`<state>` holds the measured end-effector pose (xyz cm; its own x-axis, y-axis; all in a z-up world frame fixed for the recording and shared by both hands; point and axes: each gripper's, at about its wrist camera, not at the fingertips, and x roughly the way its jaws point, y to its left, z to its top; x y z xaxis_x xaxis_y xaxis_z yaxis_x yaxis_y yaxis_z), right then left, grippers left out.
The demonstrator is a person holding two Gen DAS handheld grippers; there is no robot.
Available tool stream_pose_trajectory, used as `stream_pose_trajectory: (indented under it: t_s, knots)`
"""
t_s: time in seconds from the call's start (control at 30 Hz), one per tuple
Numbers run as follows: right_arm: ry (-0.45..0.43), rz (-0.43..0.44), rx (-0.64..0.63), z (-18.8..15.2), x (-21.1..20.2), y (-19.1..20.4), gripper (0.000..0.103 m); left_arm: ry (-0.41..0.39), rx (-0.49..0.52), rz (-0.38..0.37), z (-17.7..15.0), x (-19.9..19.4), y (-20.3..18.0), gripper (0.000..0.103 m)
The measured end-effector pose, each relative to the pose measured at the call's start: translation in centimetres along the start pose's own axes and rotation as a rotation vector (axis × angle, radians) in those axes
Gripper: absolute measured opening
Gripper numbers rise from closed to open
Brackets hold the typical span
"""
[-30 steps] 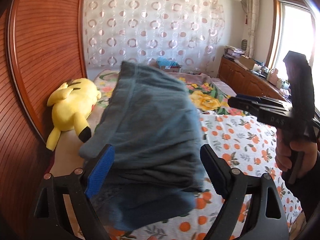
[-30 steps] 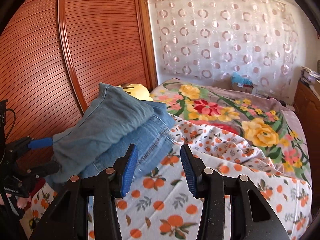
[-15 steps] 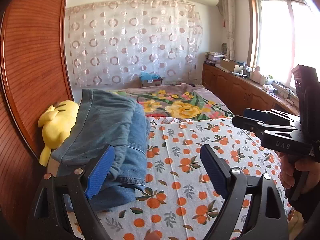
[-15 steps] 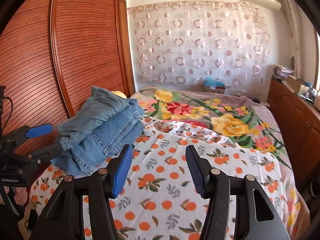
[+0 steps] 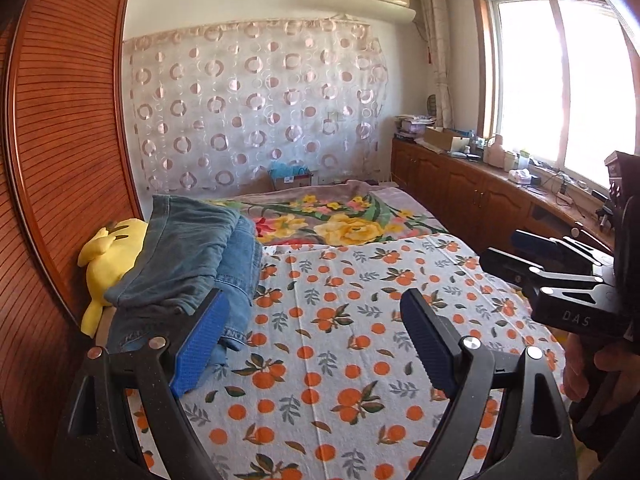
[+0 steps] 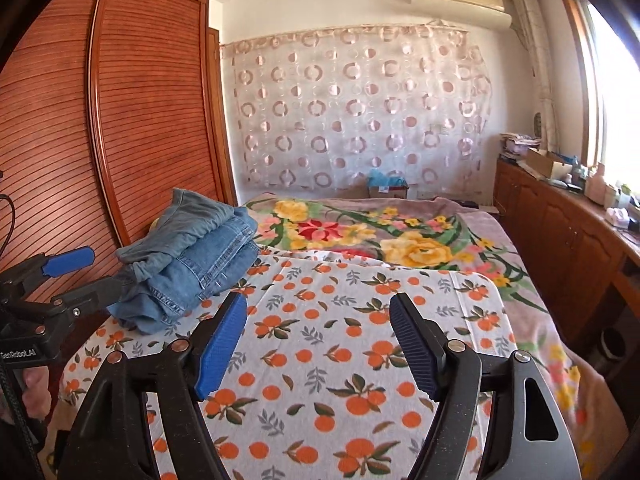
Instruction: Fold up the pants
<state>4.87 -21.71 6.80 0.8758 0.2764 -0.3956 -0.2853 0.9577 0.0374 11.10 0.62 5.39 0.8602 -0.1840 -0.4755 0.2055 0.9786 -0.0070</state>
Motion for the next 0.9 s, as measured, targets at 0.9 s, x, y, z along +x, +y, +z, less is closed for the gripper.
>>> stream_pose_trajectory:
  t_s: [0.9]
  knots:
    - [-0.110,-0.041,0.035,-4.4,-9.6,1.4,0.076,-0.048,0.005,0.024,-1.5,-6.9,-2.5,0.088]
